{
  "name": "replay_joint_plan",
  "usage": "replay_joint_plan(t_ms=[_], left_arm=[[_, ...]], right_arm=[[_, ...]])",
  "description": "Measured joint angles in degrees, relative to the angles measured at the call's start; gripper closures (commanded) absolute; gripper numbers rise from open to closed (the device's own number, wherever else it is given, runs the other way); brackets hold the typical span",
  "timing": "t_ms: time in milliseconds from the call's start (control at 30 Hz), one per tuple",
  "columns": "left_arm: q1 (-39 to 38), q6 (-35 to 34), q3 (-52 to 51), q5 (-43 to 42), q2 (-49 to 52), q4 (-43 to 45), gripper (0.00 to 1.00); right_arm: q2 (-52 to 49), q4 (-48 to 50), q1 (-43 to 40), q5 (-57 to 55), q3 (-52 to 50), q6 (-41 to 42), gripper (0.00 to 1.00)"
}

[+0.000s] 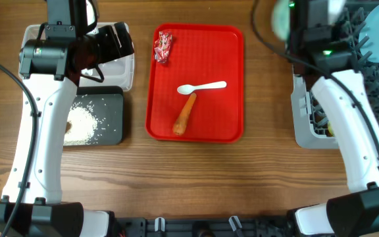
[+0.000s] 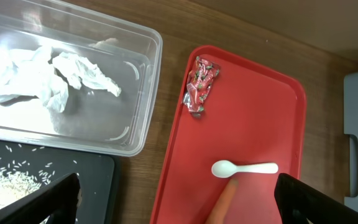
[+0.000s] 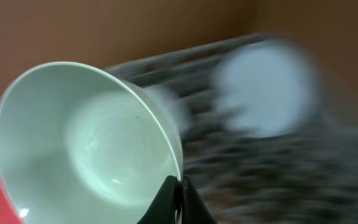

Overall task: Sort waste into correct bins and load items into the dishwasher rack
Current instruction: 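Carry the teal bowl right and set it in the dish rack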

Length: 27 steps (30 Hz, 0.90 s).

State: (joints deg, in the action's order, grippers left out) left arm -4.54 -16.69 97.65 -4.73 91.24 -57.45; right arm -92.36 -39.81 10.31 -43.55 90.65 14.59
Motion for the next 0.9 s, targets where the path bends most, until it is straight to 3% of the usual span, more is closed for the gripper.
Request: replay_joint_plan(t_ms=[267,600,900], left_arm=[[0.0,0.0,0.0,0.0,0.0,0.0,0.0],[0.0,0.0,0.0,0.0,0.0,0.0,0.0],[0.0,0.0,0.0,0.0,0.0,0.0,0.0]], right_arm=[[-2.2,4.0,-6.2,-19.6,-1.4,-9.8,0.96],[-13.3,13.3,-10.7,-24.9,-1.8,-25.1,0.96],[-17.3,13.7,-9.2,-24.4,-3.3,-30.1,0.95]])
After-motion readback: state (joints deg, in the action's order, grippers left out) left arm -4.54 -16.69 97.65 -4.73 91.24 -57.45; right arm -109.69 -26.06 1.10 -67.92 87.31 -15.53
